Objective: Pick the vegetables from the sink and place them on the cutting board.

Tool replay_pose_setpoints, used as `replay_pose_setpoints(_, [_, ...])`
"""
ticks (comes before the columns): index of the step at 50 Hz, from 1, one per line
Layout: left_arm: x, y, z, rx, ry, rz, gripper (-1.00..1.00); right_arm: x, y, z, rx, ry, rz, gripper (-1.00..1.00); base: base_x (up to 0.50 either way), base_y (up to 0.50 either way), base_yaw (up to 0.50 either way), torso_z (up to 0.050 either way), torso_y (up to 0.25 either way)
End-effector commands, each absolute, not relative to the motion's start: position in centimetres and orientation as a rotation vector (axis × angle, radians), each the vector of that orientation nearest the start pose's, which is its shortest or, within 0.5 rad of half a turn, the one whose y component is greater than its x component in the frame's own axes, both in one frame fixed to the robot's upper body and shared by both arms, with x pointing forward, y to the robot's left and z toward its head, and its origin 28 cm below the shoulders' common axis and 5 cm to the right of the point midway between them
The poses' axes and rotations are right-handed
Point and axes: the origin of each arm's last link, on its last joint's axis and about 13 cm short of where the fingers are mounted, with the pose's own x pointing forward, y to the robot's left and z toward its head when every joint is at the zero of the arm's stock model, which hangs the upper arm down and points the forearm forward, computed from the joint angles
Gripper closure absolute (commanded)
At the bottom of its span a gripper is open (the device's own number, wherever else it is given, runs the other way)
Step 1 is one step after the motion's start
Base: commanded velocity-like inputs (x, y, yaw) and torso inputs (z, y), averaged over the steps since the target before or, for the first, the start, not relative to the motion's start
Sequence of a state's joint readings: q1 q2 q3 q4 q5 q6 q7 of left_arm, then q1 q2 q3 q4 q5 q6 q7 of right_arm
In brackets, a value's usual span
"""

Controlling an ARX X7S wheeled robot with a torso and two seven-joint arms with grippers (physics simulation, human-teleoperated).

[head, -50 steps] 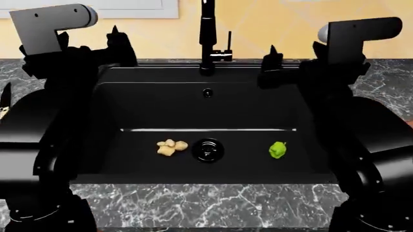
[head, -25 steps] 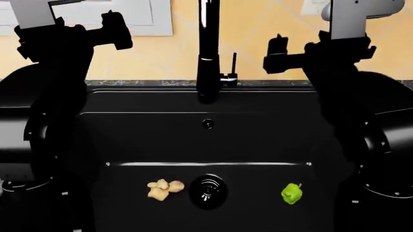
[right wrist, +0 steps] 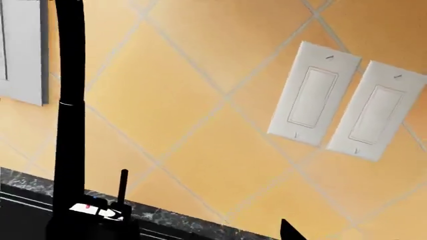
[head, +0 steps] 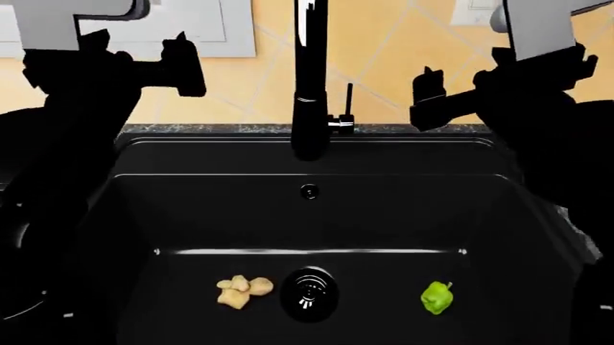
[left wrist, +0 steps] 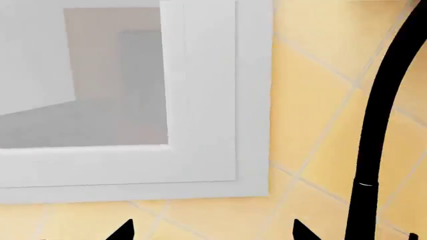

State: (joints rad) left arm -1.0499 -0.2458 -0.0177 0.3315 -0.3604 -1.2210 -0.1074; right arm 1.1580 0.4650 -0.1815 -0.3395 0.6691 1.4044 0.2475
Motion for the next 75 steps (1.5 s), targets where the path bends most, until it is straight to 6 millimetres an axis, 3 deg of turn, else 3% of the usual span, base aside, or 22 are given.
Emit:
replay_pose_setpoints(1, [25.0, 25.4, 28.3, 0.244, 0.001, -0.215, -1.0, 21.9, -16.5, 32.2, -0.653, 0.258, 0.123, -1.0, 0.0, 0.0, 0.0, 0.0, 0.0])
replay_pose_setpoints(3, [24.2, 26.0, 29.1, 0.256, 0.009, -0.206, -1.0, 19.8, -16.2, 32.8, -0.706, 0.34, 0.245, -1.0, 0.0, 0.0, 0.0, 0.0, 0.0])
replay_pose_setpoints(7, [22.4, 26.3, 30.1, 0.274, 0.03, -0.246, -1.0, 17.3, -16.7, 34.0, -0.754, 0.387, 0.251, -1.0, 0.0, 0.0, 0.0, 0.0, 0.0])
replay_pose_setpoints(11, [22.0, 26.9, 30.5, 0.306, 0.08, -0.297, -1.0, 16.6, -17.6, 32.4, -0.777, 0.495, 0.288, -1.0, 0.0, 0.0, 0.0, 0.0, 0.0])
replay_pose_setpoints(20, [23.8, 28.2, 30.4, 0.379, 0.202, -0.395, -1.0, 19.0, -17.6, 30.8, -0.818, 0.666, 0.308, -1.0, 0.0, 0.0, 0.0, 0.0, 0.0])
replay_pose_setpoints(29, [24.7, 27.4, 27.0, 0.417, 0.313, -0.503, -1.0, 22.0, -16.1, 28.8, -0.864, 0.743, 0.323, -1.0, 0.0, 0.0, 0.0, 0.0, 0.0])
replay_pose_setpoints(37, [25.2, 27.2, 26.4, 0.427, 0.342, -0.515, -1.0, 23.9, -15.5, 28.5, -0.877, 0.746, 0.34, -1.0, 0.0, 0.0, 0.0, 0.0, 0.0])
replay_pose_setpoints(53, [26.5, 26.5, 25.6, 0.429, 0.344, -0.528, -1.0, 28.8, -14.6, 25.2, -0.884, 0.811, 0.366, -1.0, 0.0, 0.0, 0.0, 0.0, 0.0])
replay_pose_setpoints(75, [27.2, 25.9, 25.7, 0.419, 0.329, -0.535, -1.0, 30.5, -14.9, 19.3, -0.795, 0.923, 0.442, -1.0, 0.0, 0.0, 0.0, 0.0, 0.0])
